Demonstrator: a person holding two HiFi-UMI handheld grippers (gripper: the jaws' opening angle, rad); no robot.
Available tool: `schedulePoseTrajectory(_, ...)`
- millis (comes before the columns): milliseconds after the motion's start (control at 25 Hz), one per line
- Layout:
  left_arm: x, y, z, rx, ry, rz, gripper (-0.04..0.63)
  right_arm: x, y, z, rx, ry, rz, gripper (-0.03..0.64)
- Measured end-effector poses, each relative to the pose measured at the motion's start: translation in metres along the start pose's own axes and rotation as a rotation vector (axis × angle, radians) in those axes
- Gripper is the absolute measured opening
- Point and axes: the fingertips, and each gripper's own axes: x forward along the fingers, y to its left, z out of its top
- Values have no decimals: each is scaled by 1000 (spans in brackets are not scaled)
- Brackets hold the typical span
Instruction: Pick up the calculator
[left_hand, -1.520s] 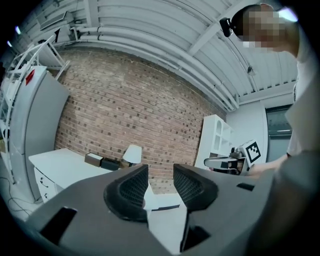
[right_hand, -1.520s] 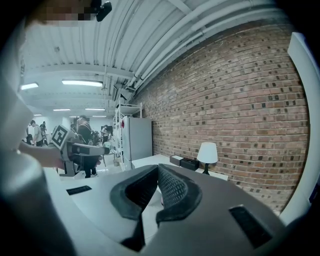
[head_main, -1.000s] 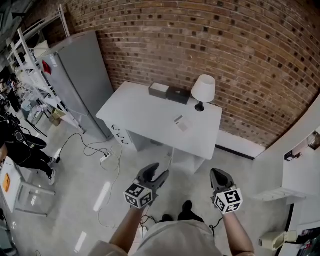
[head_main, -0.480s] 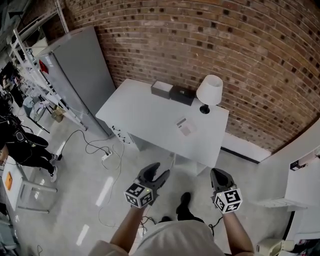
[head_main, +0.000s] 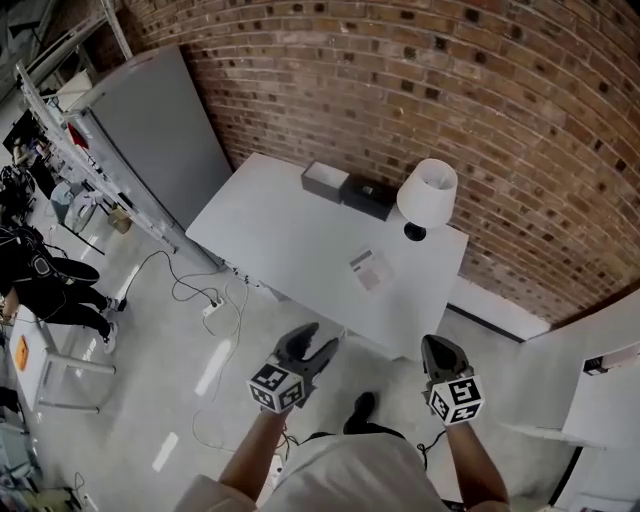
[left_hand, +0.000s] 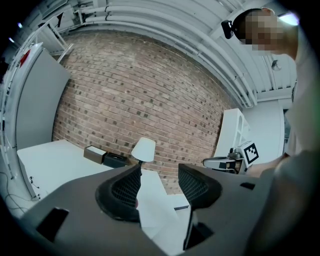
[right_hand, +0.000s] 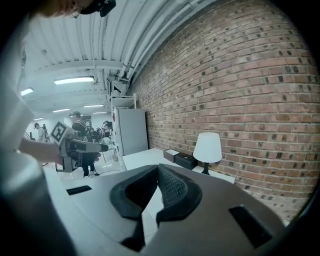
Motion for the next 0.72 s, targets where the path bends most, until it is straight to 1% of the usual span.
schedulePoseTrajectory(200, 41, 16, -2, -8, 25, 43, 238, 30, -40, 2, -7, 7, 31, 12)
schedulePoseTrajectory(400, 64, 33, -8, -25, 59, 76, 238, 56, -61, 1, 3, 22, 57, 12)
schedulePoseTrajectory(720, 93, 65, -5, -30, 92, 65, 238, 96, -75, 2, 23, 44, 57, 12)
